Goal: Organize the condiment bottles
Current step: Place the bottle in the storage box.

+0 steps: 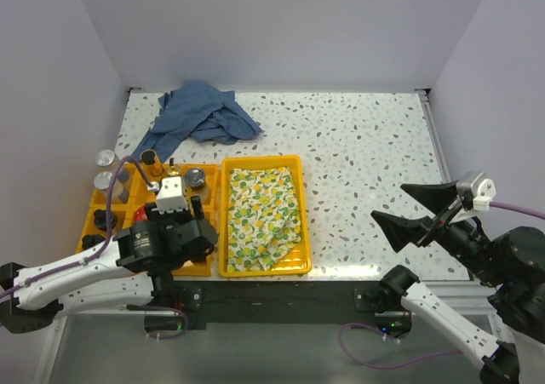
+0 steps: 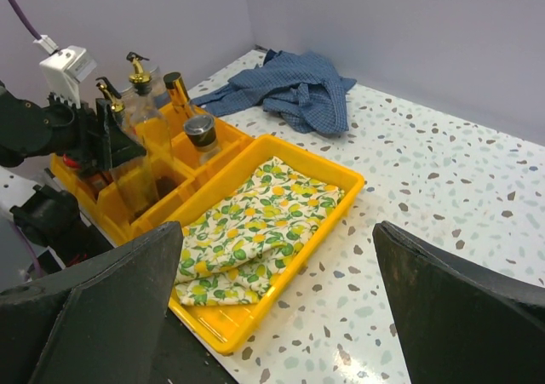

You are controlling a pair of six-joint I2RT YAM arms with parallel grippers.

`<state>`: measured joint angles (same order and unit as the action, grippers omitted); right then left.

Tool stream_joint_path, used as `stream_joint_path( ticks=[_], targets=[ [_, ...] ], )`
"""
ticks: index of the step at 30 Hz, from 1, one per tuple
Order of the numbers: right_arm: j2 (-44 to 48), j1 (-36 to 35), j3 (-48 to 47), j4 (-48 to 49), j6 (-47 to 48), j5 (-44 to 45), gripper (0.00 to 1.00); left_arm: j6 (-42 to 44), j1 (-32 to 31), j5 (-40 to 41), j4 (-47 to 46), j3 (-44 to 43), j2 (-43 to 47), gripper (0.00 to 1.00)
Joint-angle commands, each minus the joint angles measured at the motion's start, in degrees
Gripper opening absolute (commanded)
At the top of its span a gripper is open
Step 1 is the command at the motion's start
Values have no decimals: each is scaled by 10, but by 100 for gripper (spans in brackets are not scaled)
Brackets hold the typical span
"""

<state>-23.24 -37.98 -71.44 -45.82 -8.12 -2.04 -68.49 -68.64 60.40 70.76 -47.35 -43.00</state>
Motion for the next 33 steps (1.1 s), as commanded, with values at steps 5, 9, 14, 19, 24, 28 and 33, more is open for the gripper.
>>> stream_joint_path(
  ticks=[5,9,14,19,24,28,33],
  targets=[
    [-12,-3,-4,14,2,5,99,-16,2,16,-1,-63,24,85],
    [-13,-3,-3,16,0,4,99,-3,2,8,5,-90,27,86],
    [-13,-3,-4,19,-2,2,99,-2,2,10,28,-124,30,87],
    [-15,-3,-13,12,-2,4,99,28,2,29,46,-183,37,89],
    [-13,-3,-18,9,-4,5,99,112,2,45,6,-228,51,89],
    [-13,-3,-19,9,-7,5,99,207,2,55,-62,-244,63,76],
    [-9,-3,-16,12,-12,3,99,260,2,77,-85,-290,25,62]
  ],
)
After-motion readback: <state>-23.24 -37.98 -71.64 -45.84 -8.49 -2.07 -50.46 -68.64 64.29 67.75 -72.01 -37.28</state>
